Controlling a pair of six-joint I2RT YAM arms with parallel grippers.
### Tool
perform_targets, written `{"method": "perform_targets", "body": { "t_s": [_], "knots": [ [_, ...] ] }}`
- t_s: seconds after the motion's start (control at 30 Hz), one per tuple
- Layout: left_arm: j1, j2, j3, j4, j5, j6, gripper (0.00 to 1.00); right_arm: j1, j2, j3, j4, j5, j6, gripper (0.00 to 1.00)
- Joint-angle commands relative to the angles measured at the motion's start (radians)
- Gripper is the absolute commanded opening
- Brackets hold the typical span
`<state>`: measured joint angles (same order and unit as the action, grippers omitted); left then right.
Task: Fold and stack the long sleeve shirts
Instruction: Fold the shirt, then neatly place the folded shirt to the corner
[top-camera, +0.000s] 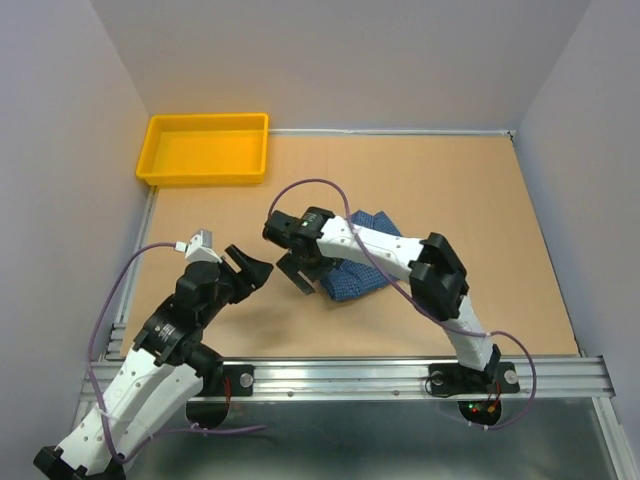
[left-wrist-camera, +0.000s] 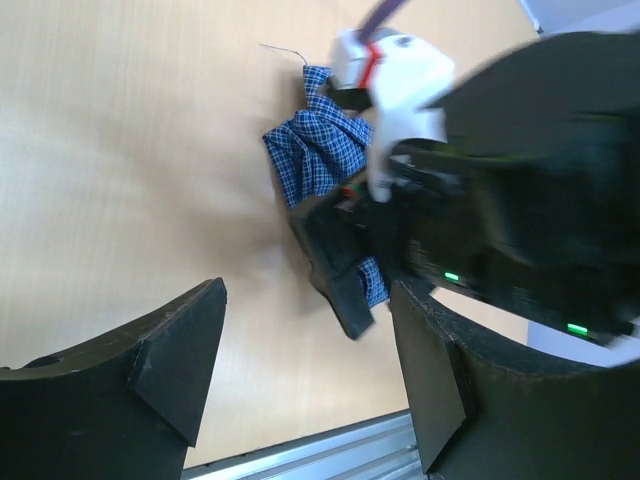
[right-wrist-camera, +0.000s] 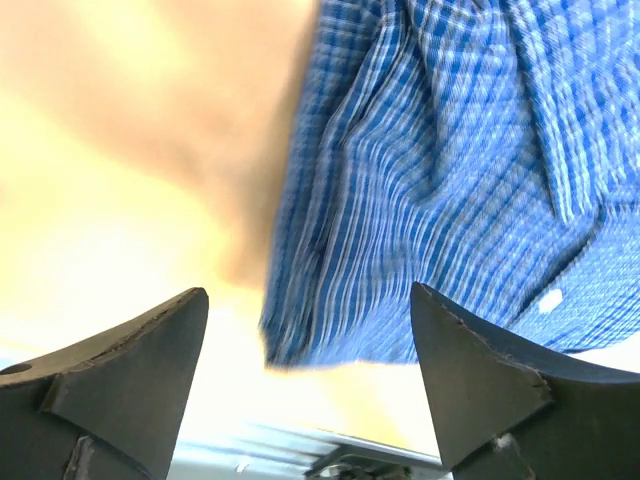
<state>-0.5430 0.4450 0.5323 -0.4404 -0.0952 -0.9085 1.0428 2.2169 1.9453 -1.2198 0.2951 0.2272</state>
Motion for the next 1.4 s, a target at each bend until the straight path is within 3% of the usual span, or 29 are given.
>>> {"method": "perform_targets", "body": {
  "t_s": [0.0,0.1,0.2,0.27,0.47,0.6,0.73,0.93,1.37],
  "knots": [
    [-0.002,0.02,-0.014,0.022,-0.002,-0.029,0.78,-0.007,-0.199,-0.045,0.138,-0.163,-0.019,0.87],
    [-0.002,0.061,-0.026,0.086,0.076,0.011,0.78,-0.059,-0.327,-0.129,0.187,-0.215,-0.017,0.86],
    [-0.002,0.229,-0.022,0.167,0.191,0.039,0.78,-0.223,-0.451,-0.253,0.285,-0.275,0.001,0.8],
    [-0.002,0.302,-0.009,0.225,0.222,0.046,0.78,-0.265,-0.497,-0.308,0.328,-0.287,0.001,0.75],
    [-0.002,0.541,0.052,0.411,0.229,0.045,0.72,-0.268,-0.579,-0.535,0.541,-0.454,0.032,0.51],
    [-0.002,0.668,0.074,0.482,0.21,0.02,0.7,-0.267,-0.651,-0.758,0.785,-0.487,0.153,0.24],
    [-0.002,0.75,0.071,0.554,0.219,0.0,0.69,-0.247,-0.663,-0.887,0.93,-0.527,0.212,0.23],
    [-0.002,0.857,0.069,0.612,0.241,-0.013,0.68,-0.205,-0.577,-1.006,0.95,-0.669,0.192,0.24],
    [0.0,1.032,0.09,0.761,0.278,-0.032,0.67,-0.199,-0.531,-1.155,0.959,-0.66,0.196,0.24]
  ]
}}
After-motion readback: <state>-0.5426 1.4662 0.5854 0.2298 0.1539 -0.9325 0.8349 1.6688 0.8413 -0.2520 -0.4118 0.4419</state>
